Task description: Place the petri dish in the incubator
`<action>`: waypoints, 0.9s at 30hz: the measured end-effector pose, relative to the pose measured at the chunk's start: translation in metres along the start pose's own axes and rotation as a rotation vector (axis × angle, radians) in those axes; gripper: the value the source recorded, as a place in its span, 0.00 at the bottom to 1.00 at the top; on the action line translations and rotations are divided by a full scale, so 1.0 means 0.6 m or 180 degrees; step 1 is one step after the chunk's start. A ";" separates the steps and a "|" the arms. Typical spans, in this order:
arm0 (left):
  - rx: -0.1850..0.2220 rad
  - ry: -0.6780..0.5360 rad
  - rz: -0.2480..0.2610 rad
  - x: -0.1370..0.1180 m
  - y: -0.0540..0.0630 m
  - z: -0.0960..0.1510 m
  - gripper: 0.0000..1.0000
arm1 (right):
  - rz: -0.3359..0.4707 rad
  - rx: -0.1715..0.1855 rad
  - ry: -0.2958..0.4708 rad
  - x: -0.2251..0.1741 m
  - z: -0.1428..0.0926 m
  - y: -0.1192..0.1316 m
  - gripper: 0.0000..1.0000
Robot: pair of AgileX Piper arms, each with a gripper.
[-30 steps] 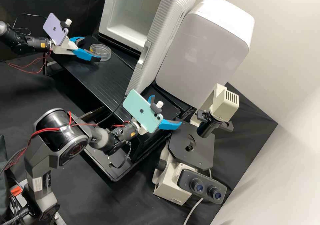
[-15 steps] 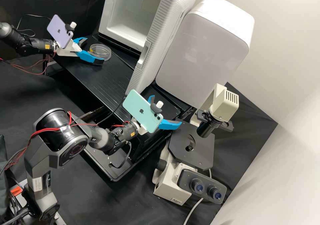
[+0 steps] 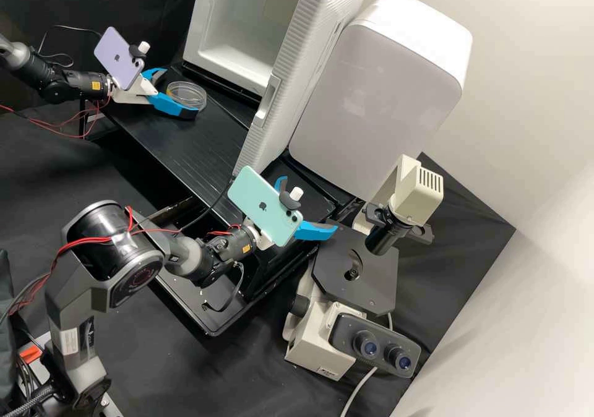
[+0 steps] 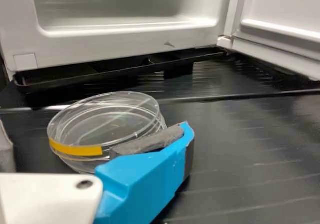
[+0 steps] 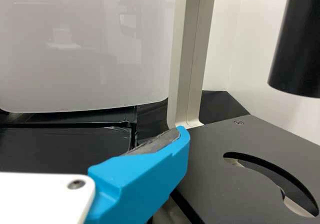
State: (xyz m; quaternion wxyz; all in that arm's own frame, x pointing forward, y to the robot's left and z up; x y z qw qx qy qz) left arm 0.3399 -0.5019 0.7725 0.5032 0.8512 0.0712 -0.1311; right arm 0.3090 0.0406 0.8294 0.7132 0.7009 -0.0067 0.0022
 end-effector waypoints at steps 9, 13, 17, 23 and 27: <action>0.0053 -0.0064 -0.0006 0.005 -0.003 0.013 1.00 | 0.0000 0.0000 0.0000 0.000 0.000 0.000 1.00; 0.0058 -0.0086 -0.0018 0.009 -0.005 0.017 1.00 | 0.0000 0.0000 0.0000 0.000 0.000 0.000 1.00; 0.0043 -0.0088 -0.0019 0.009 -0.006 0.020 1.00 | 0.0000 0.0000 0.0000 0.000 0.000 0.000 1.00; 0.0040 -0.0094 -0.0004 0.008 -0.006 0.020 0.00 | 0.0000 0.0000 0.0000 0.000 0.000 0.000 1.00; 0.0040 -0.0095 -0.0003 0.008 -0.007 0.020 0.00 | 0.0000 0.0000 0.0000 0.000 0.000 0.000 1.00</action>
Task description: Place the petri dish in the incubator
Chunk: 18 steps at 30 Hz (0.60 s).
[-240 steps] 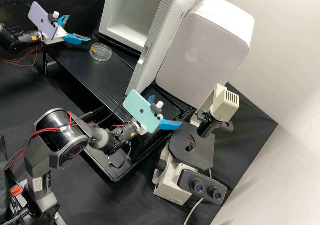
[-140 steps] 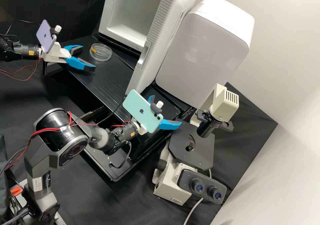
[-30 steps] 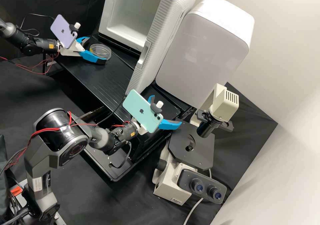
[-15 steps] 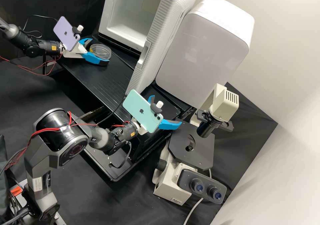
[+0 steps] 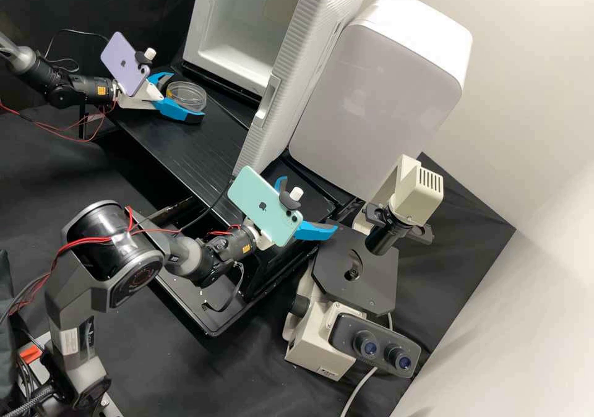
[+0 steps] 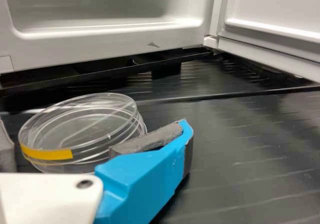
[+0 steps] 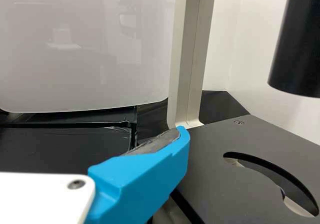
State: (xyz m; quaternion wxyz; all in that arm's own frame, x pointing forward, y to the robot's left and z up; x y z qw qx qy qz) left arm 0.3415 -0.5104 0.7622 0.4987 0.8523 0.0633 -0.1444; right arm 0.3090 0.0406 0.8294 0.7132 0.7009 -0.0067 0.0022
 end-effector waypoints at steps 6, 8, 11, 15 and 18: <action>-0.0003 0.0009 0.0029 -0.003 -0.003 -0.002 0.00 | 0.0000 0.0000 0.0000 0.000 0.000 0.000 1.00; -0.0007 0.0009 0.0039 -0.004 -0.005 -0.002 0.00 | 0.0000 0.0000 0.0000 0.000 0.000 0.000 1.00; -0.0007 0.0009 0.0039 -0.004 -0.005 -0.002 0.00 | 0.0000 0.0000 0.0000 0.000 0.000 0.000 1.00; -0.0007 0.0009 0.0039 -0.004 -0.005 -0.002 0.00 | 0.0000 0.0000 0.0000 0.000 0.000 0.000 1.00; -0.0007 0.0009 0.0039 -0.004 -0.005 -0.002 0.00 | 0.0000 0.0000 0.0000 0.000 0.000 0.000 1.00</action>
